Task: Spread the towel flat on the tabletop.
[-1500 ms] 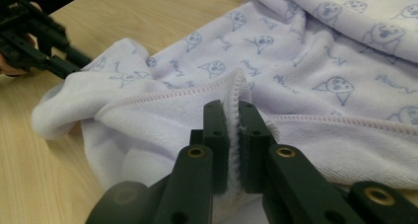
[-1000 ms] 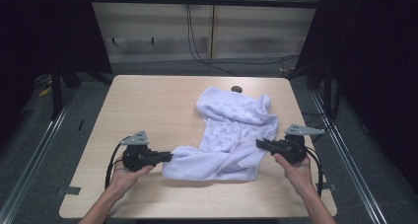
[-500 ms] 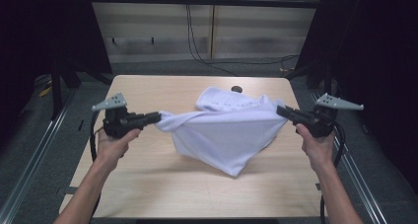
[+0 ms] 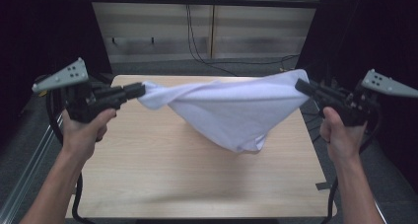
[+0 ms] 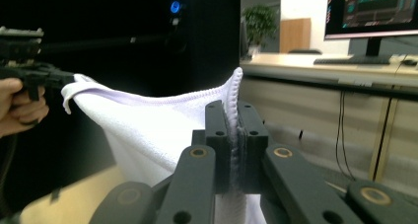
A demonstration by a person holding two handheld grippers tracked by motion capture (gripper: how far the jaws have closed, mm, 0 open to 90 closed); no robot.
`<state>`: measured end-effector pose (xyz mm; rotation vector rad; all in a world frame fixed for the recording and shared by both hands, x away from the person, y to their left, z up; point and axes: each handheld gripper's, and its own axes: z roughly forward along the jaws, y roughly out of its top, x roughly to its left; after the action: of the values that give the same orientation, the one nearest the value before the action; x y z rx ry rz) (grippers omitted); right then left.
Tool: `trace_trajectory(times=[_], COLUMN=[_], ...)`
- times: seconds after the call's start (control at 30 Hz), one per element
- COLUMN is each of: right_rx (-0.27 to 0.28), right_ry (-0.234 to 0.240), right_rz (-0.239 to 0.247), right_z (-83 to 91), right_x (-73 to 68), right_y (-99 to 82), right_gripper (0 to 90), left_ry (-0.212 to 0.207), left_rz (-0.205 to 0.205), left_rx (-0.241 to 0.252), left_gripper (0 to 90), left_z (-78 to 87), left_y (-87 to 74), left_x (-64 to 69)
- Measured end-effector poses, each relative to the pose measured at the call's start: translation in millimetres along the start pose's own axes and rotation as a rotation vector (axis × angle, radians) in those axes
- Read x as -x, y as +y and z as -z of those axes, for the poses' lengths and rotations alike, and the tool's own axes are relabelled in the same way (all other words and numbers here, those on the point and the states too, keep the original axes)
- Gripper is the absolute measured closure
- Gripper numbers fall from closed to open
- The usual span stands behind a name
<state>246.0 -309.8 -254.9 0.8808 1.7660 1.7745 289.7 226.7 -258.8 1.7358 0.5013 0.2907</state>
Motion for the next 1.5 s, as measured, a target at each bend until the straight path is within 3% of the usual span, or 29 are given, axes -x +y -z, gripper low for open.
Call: trace_trajectory(times=[0.07,0.13,0.2,0.23,0.3,0.33,0.4,0.47,0.53,0.6,0.63,0.7,0.77,0.83,0.9,0.93,1.0,1.1,1.2,1.23,1.27,1.3,1.33,1.37,1.4,1.5], right_rx=[-0.046,-0.099,-0.153,-0.182,-0.220,-0.266,-0.333,-0.358,-0.376,-0.377,-0.369,-0.342,-0.329,-0.357,-0.364,-0.369,-0.408,-0.500,-0.541,-0.551,-0.563,-0.575,-0.592,-0.608,-0.609,-0.603], right_ry=[0.027,0.040,0.055,0.068,0.068,0.082,0.084,0.116,0.129,0.122,0.123,0.105,0.094,0.055,0.054,0.055,0.046,0.034,0.027,0.017,0.010,0.015,0.010,0.013,-0.007,-0.021], right_rz=[-0.018,-0.035,-0.082,-0.113,-0.147,-0.180,-0.195,-0.216,-0.238,-0.251,-0.244,-0.233,-0.221,-0.184,-0.200,-0.204,-0.200,-0.185,-0.184,-0.183,-0.182,-0.181,-0.182,-0.175,-0.166,-0.149], right_z=[10.4,18.9,28.3,34.9,44.1,49.0,58.9,69.2,83.2,94.8,99.2,108.0,107.3,95.7,76.4,67.7,41.6,2.4,-24.9,-31.0,-40.0,-46.1,-51.3,-54.2,-53.7,-39.7], right_x=[-6.3,-11.4,-16.0,-18.6,-23.4,-26.4,-36.7,-46.2,-58.9,-67.4,-69.3,-70.2,-65.7,-59.3,-47.7,-43.1,-31.1,-15.3,-6.0,-4.5,-1.5,0.8,1.4,1.3,-0.7,-4.4], right_y=[-22.4,-50.2,-87.2,-110.3,-139.0,-155.6,-175.6,-189.0,-199.3,-200.0,-198.2,-189.3,-181.3,-178.0,-181.7,-184.3,-192.3,-203.8,-208.8,-209.8,-212.1,-214.6,-217.1,-219.3,-219.9,-216.1], right_gripper=[86.3,86.3,86.3,86.3,86.3,86.2,86.1,85.6,82.0,70.8,68.8,64.0,63.4,63.6,63.5,63.7,63.2,61.8,59.7,58.8,58.9,59.8,66.8,78.6,85.9,88.6], left_ry=[-0.034,-0.067,-0.090,-0.100,-0.133,-0.136,-0.170,-0.198,-0.219,-0.231,-0.240,-0.219,-0.197,-0.173,-0.153,-0.128,-0.102,-0.092,-0.065,-0.036,-0.035,-0.029,-0.009,0.001,-0.003,-0.032], left_rz=[0.046,0.108,0.172,0.190,0.243,0.250,0.278,0.291,0.268,0.283,0.269,0.257,0.262,0.280,0.241,0.219,0.217,0.218,0.190,0.176,0.178,0.171,0.147,0.122,0.124,0.130], left_rx=[-0.063,-0.094,-0.168,-0.185,-0.254,-0.274,-0.314,-0.348,-0.379,-0.373,-0.366,-0.360,-0.345,-0.324,-0.350,-0.367,-0.395,-0.426,-0.478,-0.482,-0.484,-0.505,-0.543,-0.544,-0.545,-0.560], left_gripper=[87.2,87.2,87.1,87.0,87.0,86.9,86.8,86.5,85.9,83.7,81.2,74.6,69.6,66.7,64.7,64.5,65.4,67.2,70.3,70.8,72.0,72.6,74.5,77.6,80.7,87.8], left_z=[-2.4,-6.5,-16.7,-19.9,-25.9,-26.5,-24.0,-17.6,-8.5,1.0,7.1,11.8,10.0,3.6,-8.3,-19.3,-41.1,-76.7,-105.7,-115.1,-120.9,-125.6,-129.0,-129.1,-126.1,-112.2], left_y=[-29.3,-61.1,-104.7,-118.4,-152.9,-162.2,-184.8,-194.6,-197.9,-198.2,-196.8,-194.4,-192.8,-190.5,-187.7,-187.3,-190.2,-198.7,-204.6,-206.7,-208.5,-210.8,-213.5,-216.8,-218.0,-220.8], left_x=[5.8,8.6,11.7,13.0,19.4,22.4,32.0,42.3,55.0,64.4,68.9,70.1,62.2,52.0,42.7,33.9,16.1,-6.4,-18.7,-22.2,-24.8,-25.9,-25.0,-22.2,-20.4,-14.8])
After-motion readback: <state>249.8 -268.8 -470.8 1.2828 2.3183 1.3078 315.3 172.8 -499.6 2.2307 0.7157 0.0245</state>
